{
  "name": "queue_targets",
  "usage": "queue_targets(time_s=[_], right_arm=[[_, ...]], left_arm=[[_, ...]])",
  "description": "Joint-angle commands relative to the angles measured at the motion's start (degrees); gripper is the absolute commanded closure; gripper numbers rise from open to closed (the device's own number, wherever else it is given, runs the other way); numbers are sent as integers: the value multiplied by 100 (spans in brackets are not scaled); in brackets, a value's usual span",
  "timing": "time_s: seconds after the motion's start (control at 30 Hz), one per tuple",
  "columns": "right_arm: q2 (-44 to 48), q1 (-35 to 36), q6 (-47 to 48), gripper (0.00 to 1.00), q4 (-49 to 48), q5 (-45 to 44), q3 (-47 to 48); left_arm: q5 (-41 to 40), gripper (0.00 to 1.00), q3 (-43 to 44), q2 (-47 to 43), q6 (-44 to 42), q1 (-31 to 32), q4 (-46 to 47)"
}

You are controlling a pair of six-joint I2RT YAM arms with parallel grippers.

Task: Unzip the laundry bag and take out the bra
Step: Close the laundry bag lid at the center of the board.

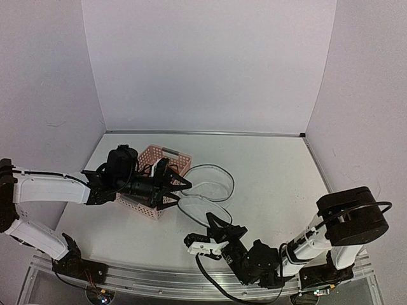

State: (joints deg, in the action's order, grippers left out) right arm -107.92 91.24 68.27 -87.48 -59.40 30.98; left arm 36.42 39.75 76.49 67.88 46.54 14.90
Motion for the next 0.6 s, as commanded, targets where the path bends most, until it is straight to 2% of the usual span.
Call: queue_targets(time_s=[0.0, 0.1, 0.27, 0.4, 0.57], right_arm=[[782, -55, -234, 100, 455, 44, -17], [1200, -111, -802, 100, 1419, 188, 20], [1587, -284, -1567, 100, 2753, 496, 229], [1997, -531, -2655, 100, 4501, 1044, 634], [2431, -790, -3685, 100, 6567, 1821, 1343]], left_arm=[[-239, 15, 399, -359, -476, -100, -405], [-689, 13, 799, -528, -983, -101, -1381], [-1374, 11, 1186, -857, -1526, -111, -2389], [-1820, 7, 1327, -1123, -1794, -119, -2854], [-2005, 6, 1311, -1369, -1989, -119, -3111]])
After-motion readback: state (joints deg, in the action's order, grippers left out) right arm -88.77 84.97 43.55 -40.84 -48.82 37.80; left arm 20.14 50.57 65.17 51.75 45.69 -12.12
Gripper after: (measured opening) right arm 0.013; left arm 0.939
